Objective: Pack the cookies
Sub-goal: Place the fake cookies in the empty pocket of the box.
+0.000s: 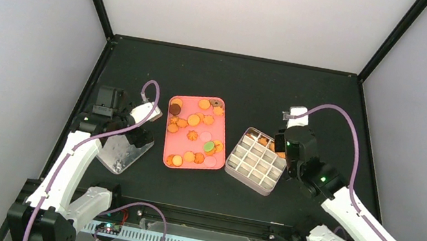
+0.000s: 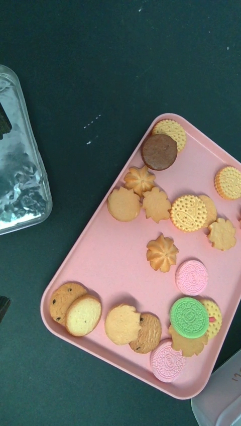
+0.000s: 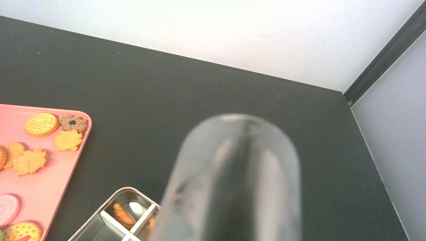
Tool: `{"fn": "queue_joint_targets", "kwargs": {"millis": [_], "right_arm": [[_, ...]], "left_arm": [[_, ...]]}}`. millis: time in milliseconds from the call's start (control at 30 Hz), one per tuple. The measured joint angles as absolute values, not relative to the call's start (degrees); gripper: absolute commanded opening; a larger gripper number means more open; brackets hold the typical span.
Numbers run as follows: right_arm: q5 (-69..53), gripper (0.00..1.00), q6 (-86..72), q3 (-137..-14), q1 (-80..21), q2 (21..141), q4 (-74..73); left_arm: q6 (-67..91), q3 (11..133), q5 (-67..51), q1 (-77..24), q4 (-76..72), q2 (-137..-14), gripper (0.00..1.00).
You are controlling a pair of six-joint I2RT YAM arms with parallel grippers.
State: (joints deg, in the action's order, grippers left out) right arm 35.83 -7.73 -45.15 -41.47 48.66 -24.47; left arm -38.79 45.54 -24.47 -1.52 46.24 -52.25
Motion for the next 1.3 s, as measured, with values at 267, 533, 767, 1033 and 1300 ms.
{"fn": "queue_joint_targets", "kwargs": {"millis": [267,533,767,1033,1300], "right_arm": [[35.2,0.42,-7.8,-45.5,-41.4,51.7,-24.4],[34.1,0.40,-7.9,-45.3,-41.4,55.0,-22.7],[33.9,0.37,-8.3,-44.3,-41.2,56.9,-20.5],[34.0,0.31,-9.4,-43.5,-39.0,56.9,-18.8],[34.8,0.23,-9.6,-43.4,-38.7,56.9,-19.1]], "left_arm": [[-38.8,45.7,-24.5,-1.5,46.2,-52.2,0.84],[-38.8,46.2,-24.5,-1.5,46.5,-52.2,0.84],[-38.8,46.8,-24.5,-1.5,46.7,-52.2,0.84],[-38.8,46.8,-24.5,-1.5,46.7,-52.2,0.84],[-38.8,46.8,-24.5,-1.5,46.7,-52.2,0.84]]}}
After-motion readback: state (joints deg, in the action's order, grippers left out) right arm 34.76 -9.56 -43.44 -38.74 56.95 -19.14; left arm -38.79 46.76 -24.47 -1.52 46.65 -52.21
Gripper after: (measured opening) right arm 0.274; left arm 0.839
